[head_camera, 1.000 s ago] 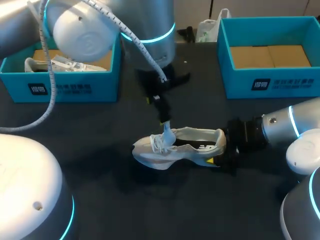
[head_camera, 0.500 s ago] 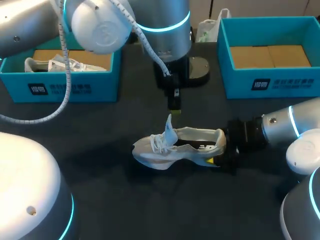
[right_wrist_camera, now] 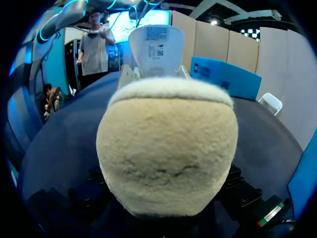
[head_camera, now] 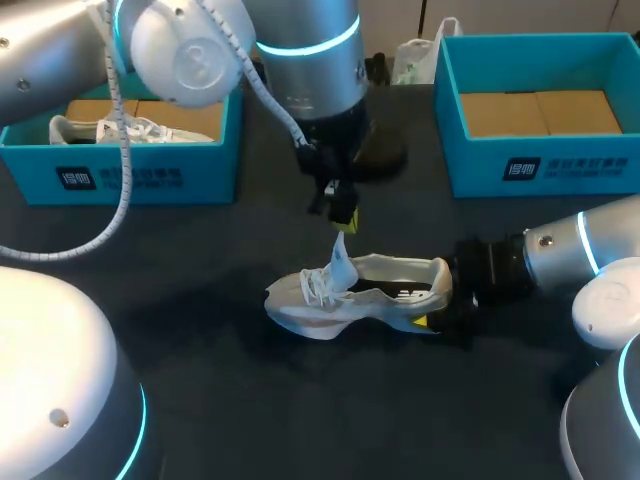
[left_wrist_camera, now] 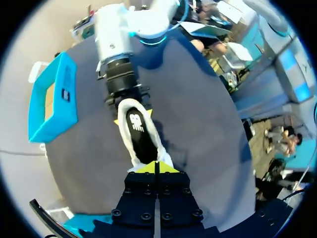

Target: Take the shoe out of the shoebox, open the shoe tongue, remove and reinsert the insole, then place the shoe into the shoebox

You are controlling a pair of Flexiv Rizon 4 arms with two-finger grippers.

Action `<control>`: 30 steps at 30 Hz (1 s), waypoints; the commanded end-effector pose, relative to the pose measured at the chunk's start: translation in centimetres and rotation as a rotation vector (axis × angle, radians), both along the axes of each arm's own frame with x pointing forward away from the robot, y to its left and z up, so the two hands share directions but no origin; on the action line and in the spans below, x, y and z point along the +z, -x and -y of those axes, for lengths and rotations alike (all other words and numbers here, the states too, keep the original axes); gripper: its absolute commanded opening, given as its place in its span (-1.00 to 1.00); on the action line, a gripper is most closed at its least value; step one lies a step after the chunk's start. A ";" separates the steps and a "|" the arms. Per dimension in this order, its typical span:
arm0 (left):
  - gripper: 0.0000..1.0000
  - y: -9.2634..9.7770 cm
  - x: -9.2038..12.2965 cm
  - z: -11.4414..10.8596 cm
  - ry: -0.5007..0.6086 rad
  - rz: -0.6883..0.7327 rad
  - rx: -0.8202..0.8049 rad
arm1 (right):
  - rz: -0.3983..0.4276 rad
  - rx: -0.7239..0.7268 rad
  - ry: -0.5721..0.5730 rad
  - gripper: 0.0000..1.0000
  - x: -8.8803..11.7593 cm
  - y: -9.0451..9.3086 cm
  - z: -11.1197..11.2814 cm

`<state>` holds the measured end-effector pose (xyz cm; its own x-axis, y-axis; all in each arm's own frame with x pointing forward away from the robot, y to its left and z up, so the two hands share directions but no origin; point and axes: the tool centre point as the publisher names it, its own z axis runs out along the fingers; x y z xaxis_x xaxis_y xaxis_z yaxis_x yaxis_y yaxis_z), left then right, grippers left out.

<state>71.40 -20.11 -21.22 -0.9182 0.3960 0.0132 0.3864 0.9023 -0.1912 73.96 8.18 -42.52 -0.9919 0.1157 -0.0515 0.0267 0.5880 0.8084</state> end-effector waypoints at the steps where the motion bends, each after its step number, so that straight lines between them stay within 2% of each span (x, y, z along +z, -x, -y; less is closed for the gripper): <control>1: -1.00 -0.4 -1.8 1.5 0.004 -0.018 -0.028 | 0.000 -0.003 0.007 -1.00 -0.4 0.1 -0.5; 6: -1.00 -0.8 -4.1 3.3 -0.006 -0.028 -0.044 | 0.000 -0.003 0.007 -1.00 -0.4 0.1 -0.5; 12: -1.00 -1.3 -6.6 5.5 0.019 -0.039 0.048 | 0.000 -0.003 0.007 -1.00 -0.4 0.1 -0.5; 18: -1.00 -1.7 -8.9 6.7 -0.014 -0.068 0.134 | 0.000 -0.003 0.007 -1.00 -0.4 0.1 -0.5; 30: -1.00 -1.7 -8.9 6.7 -0.014 -0.068 0.134 | 0.000 -0.003 0.007 -1.00 -0.4 0.1 -0.5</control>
